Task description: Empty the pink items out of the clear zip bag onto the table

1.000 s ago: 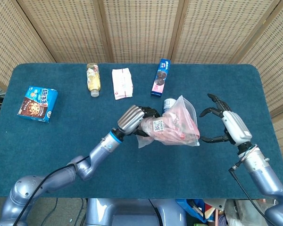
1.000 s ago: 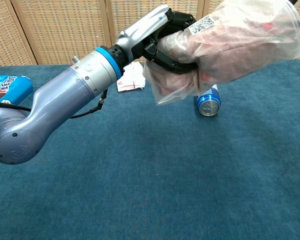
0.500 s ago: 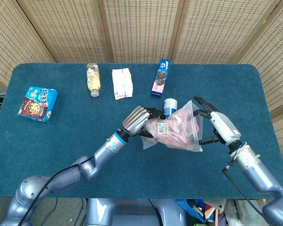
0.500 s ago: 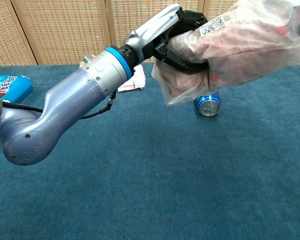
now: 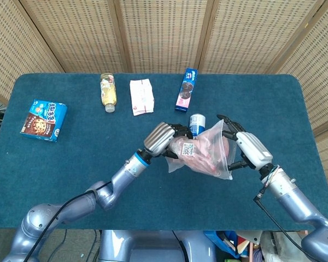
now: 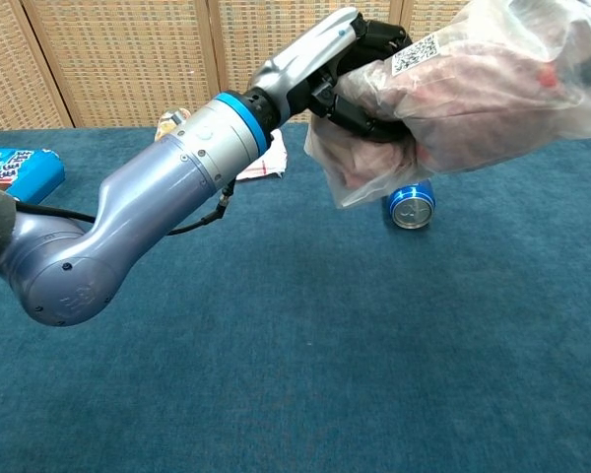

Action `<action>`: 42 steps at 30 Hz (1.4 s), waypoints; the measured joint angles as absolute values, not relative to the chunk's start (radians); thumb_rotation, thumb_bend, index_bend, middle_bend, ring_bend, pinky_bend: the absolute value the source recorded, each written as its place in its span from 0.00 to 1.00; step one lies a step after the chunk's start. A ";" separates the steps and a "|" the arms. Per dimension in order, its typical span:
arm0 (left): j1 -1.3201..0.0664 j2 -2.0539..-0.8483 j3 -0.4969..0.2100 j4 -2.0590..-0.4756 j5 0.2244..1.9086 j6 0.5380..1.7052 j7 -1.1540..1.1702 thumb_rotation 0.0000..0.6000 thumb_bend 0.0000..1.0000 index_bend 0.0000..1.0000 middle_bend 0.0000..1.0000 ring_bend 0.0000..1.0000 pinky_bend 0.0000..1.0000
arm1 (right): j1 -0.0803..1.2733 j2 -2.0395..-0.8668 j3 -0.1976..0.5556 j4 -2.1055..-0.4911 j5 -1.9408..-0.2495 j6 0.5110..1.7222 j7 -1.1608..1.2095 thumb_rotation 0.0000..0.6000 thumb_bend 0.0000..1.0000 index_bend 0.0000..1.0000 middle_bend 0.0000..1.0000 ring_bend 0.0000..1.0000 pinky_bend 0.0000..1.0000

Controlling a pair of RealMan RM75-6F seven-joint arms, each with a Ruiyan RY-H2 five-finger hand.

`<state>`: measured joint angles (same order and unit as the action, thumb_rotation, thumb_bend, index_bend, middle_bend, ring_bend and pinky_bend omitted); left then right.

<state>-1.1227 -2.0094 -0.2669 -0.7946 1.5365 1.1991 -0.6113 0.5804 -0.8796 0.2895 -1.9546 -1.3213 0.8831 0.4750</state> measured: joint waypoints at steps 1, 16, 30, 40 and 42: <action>-1.123 -2.010 -0.268 -0.795 1.535 1.199 -0.612 1.00 0.62 0.63 0.53 0.50 0.63 | 0.581 -0.881 0.289 -1.954 -1.323 0.884 0.478 1.00 0.32 0.53 0.00 0.00 0.00; -1.121 -2.004 -0.271 -0.811 1.520 1.196 -0.601 1.00 0.63 0.63 0.53 0.50 0.63 | 0.584 -0.903 0.275 -1.946 -1.341 0.909 0.472 1.00 0.62 0.74 0.00 0.00 0.00; -1.111 -1.970 -0.255 -0.850 1.503 1.144 -0.550 1.00 0.59 0.27 0.19 0.13 0.29 | 0.573 -0.911 0.267 -1.946 -1.360 0.947 0.475 1.00 0.64 0.77 0.00 0.00 0.00; -1.086 -1.899 -0.237 -0.945 1.488 1.101 -0.488 1.00 0.50 0.12 0.01 0.00 0.12 | 0.570 -0.903 0.276 -1.972 -1.364 0.980 0.459 1.00 0.64 0.77 0.00 0.00 0.00; -1.080 -1.885 -0.234 -0.959 1.488 1.100 -0.482 1.00 0.47 0.11 0.00 0.00 0.09 | 0.569 -0.899 0.278 -1.977 -1.365 0.985 0.454 1.00 0.64 0.77 0.00 0.00 0.00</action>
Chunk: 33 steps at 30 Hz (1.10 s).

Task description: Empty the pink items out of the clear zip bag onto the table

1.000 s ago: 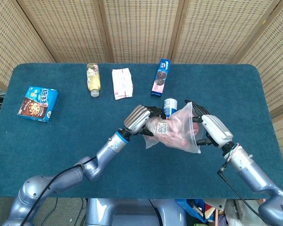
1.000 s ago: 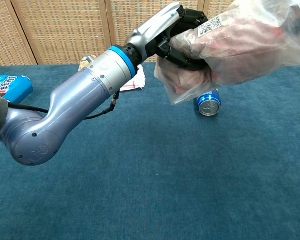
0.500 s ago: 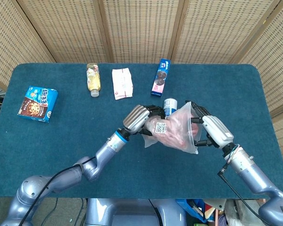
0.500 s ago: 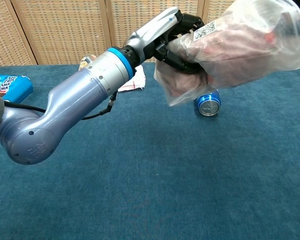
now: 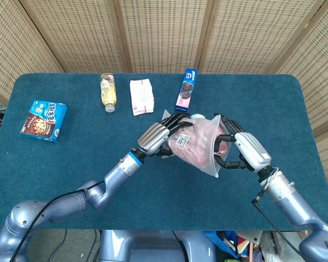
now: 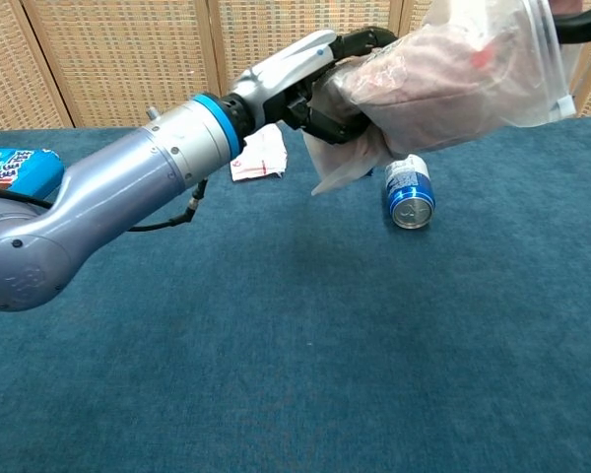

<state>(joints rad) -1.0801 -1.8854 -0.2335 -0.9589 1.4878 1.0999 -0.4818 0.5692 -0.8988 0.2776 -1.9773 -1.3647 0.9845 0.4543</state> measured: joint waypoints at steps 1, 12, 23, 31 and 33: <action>-1.076 -1.876 -0.232 -0.969 1.488 1.100 -0.480 1.00 0.45 0.09 0.00 0.00 0.06 | 0.569 -0.895 0.278 -1.980 -1.367 0.987 0.451 1.00 0.64 0.77 0.00 0.00 0.00; -1.035 -1.752 -0.212 -1.079 1.490 1.087 -0.476 1.00 0.21 0.00 0.00 0.00 0.00 | 0.568 -0.889 0.264 -1.981 -1.391 0.993 0.427 1.00 0.64 0.77 0.00 0.00 0.00; -0.984 -1.629 -0.195 -1.163 1.488 1.084 -0.476 1.00 0.20 0.00 0.00 0.00 0.00 | 0.568 -0.885 0.247 -1.977 -1.447 1.006 0.432 1.00 0.64 0.77 0.00 0.00 0.00; -0.966 -1.563 -0.189 -1.177 1.461 1.033 -0.466 1.00 0.20 0.00 0.00 0.00 0.00 | 0.569 -0.868 0.241 -1.982 -1.472 1.017 0.437 1.00 0.64 0.77 0.00 0.00 0.00; -0.965 -1.550 -0.181 -1.177 1.453 1.000 -0.459 1.00 0.20 0.00 0.00 0.00 0.00 | 0.569 -0.862 0.242 -1.987 -1.475 1.020 0.439 1.00 0.64 0.77 0.00 0.00 0.00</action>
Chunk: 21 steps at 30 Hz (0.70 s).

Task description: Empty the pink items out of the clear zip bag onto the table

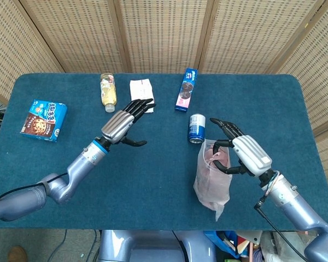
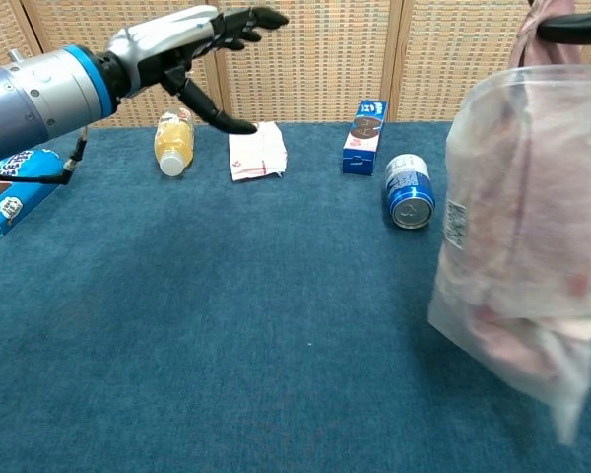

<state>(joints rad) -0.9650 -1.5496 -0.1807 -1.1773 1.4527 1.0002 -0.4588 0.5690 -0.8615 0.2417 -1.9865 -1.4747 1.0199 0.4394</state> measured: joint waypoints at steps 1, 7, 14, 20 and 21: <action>-0.965 -1.541 -0.174 -1.179 1.447 0.975 -0.453 1.00 0.20 0.00 0.00 0.00 0.00 | 0.569 -0.857 0.242 -1.990 -1.476 1.021 0.441 1.00 0.64 0.77 0.00 0.00 0.00; -0.961 -1.503 -0.127 -1.195 1.418 0.853 -0.420 1.00 0.21 0.01 0.00 0.00 0.00 | 0.574 -0.827 0.254 -2.012 -1.475 1.027 0.443 1.00 0.64 0.77 0.00 0.00 0.00; -0.960 -1.495 -0.104 -1.207 1.410 0.794 -0.405 1.00 0.21 0.02 0.00 0.00 0.00 | 0.591 -0.781 0.286 -2.053 -1.437 1.023 0.432 1.00 0.64 0.77 0.00 0.00 0.00; -0.972 -1.517 -0.107 -1.197 1.423 0.787 -0.387 1.00 0.21 0.02 0.00 0.00 0.00 | 0.613 -0.730 0.324 -2.107 -1.374 1.004 0.420 1.00 0.64 0.77 0.00 0.00 0.00; -0.974 -1.522 -0.107 -1.193 1.425 0.786 -0.383 1.00 0.21 0.02 0.00 0.00 0.00 | 0.617 -0.723 0.330 -2.114 -1.364 1.000 0.416 1.00 0.64 0.77 0.00 0.00 0.00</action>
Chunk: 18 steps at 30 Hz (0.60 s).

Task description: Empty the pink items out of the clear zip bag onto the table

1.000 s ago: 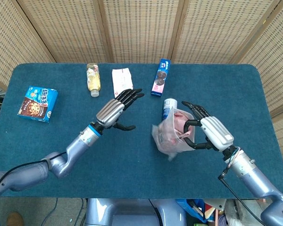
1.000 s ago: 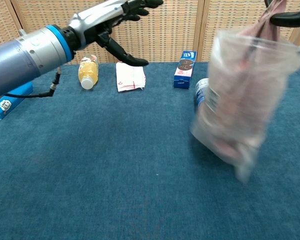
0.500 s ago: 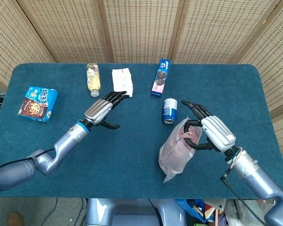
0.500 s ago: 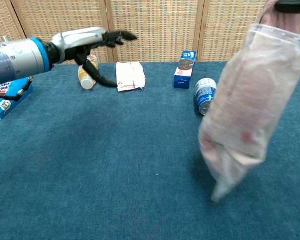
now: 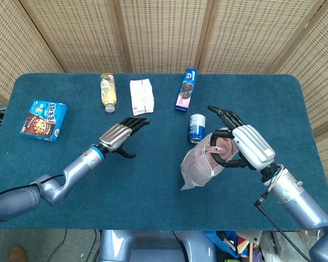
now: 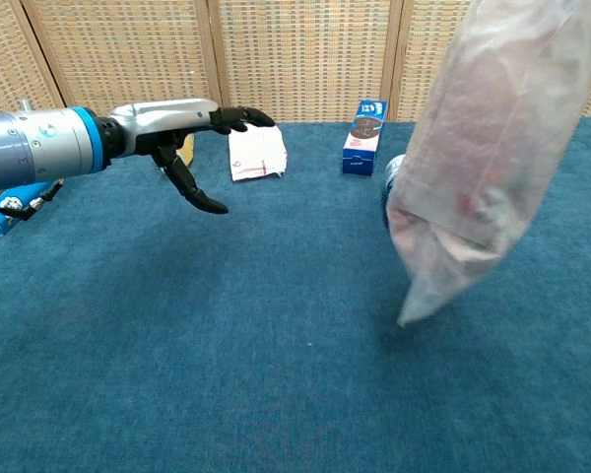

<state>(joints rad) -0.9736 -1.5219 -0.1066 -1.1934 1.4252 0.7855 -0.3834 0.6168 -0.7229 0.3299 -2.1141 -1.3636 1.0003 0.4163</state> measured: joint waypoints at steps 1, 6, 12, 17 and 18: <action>-0.976 -1.528 -0.105 -1.189 1.428 0.783 -0.379 1.00 0.20 0.02 0.00 0.00 0.00 | 0.622 -0.714 0.337 -2.124 -1.350 0.995 0.411 1.00 0.64 0.77 0.00 0.00 0.00; -0.983 -1.558 -0.099 -1.170 1.445 0.779 -0.373 1.00 0.21 0.02 0.00 0.00 0.00 | 0.644 -0.674 0.364 -2.165 -1.297 0.972 0.378 1.00 0.64 0.77 0.00 0.00 0.00; -0.988 -1.586 -0.082 -1.148 1.482 0.787 -0.385 1.00 0.21 0.02 0.00 0.00 0.00 | 0.671 -0.643 0.383 -2.194 -1.283 0.940 0.343 1.00 0.64 0.77 0.00 0.00 0.00; -0.979 -1.613 -0.074 -1.125 1.503 0.821 -0.424 1.00 0.21 0.02 0.00 0.00 0.00 | 0.698 -0.642 0.393 -2.205 -1.272 0.912 0.321 1.00 0.64 0.77 0.00 0.00 0.00; -0.978 -1.618 -0.073 -1.121 1.506 0.827 -0.435 1.00 0.21 0.02 0.00 0.00 0.00 | 0.704 -0.644 0.395 -2.208 -1.267 0.907 0.315 1.00 0.64 0.77 0.00 0.00 0.00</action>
<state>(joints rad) -0.9776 -1.6175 -0.0727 -1.1211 1.5065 0.8268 -0.4346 0.7037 -0.6438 0.3948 -2.2075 -1.2674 0.9074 0.3150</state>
